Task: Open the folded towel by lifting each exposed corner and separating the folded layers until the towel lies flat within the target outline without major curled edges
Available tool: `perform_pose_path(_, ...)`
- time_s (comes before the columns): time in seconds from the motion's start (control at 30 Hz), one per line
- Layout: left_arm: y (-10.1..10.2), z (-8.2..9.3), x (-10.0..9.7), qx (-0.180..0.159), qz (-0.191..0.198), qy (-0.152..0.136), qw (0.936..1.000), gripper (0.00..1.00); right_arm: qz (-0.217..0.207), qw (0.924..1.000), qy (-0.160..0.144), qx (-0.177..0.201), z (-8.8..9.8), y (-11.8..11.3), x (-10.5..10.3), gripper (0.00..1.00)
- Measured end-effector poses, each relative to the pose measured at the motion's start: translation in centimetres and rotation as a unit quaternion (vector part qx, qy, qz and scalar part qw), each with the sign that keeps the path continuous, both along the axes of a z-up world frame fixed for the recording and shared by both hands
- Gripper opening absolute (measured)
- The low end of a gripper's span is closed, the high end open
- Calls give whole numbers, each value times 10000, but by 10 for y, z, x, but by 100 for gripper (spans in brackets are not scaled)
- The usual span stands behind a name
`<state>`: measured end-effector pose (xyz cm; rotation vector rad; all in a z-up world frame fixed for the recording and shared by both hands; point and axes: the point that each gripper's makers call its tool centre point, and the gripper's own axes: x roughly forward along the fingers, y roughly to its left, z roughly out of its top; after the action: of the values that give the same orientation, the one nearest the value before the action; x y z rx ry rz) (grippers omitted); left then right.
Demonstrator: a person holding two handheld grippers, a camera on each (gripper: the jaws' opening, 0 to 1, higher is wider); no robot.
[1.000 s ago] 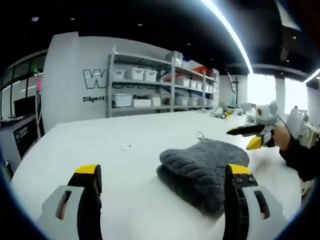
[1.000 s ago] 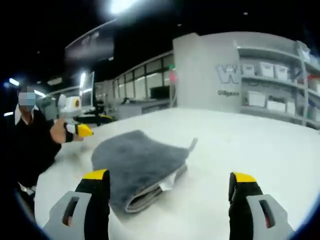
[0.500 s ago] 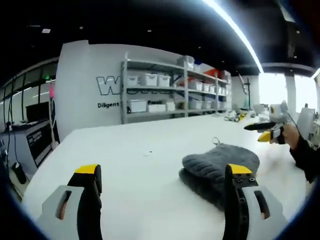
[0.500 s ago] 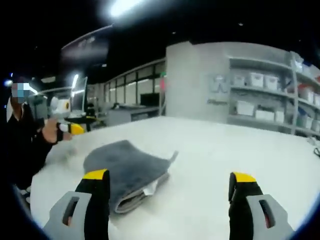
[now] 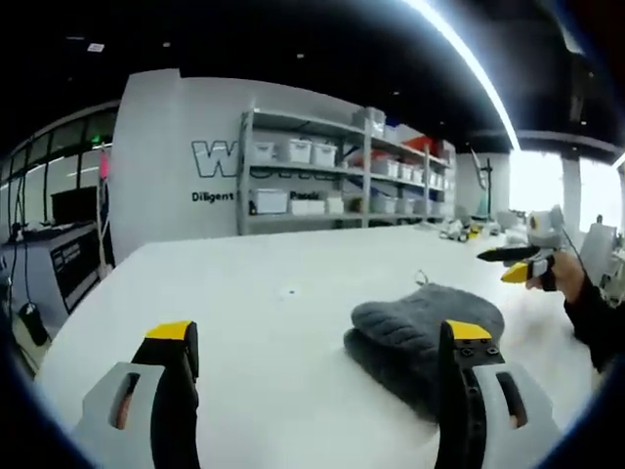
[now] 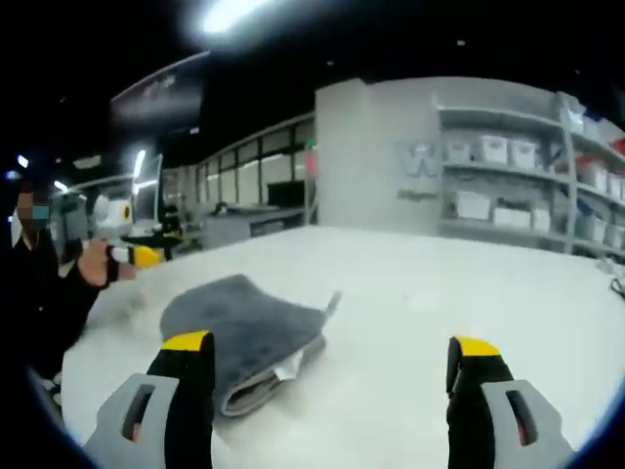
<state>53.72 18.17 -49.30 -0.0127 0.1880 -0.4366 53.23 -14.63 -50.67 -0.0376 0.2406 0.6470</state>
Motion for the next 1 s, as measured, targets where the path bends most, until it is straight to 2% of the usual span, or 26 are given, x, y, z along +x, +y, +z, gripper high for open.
perform_pose_path(0.13,0,-3,1,23,101,89,9999,96,17,10000,2,97,1,5,1,100)
perform_pose_path(0.2,-3,-5,1,-8,63,148,9999,91,46,10000,50,13,-3,11,0,100)
perform_pose_path(0.33,-8,-4,5,-99,19,138,9999,100,91,9999,105,54,-3,10,6,100)
perform_pose_path(0.4,-7,-10,9,61,109,239,9996,100,182,9993,233,225,-4,13,6,100)
perform_pose_path(0.47,-11,-15,11,267,81,345,9990,100,158,9996,202,115,-4,14,9,100)
perform_pose_path(0.57,-20,-13,13,225,-28,387,9990,100,161,9996,199,68,-2,12,12,100)
perform_pose_path(0.67,-31,-10,13,148,-156,405,9990,100,156,9995,199,190,2,12,15,100)
perform_pose_path(0.77,-39,-14,13,192,-272,455,9984,100,99,9996,172,199,5,10,19,100)
perform_pose_path(1.0,-54,-19,15,122,-456,655,9967,100,185,9995,256,100,-1,17,24,100)
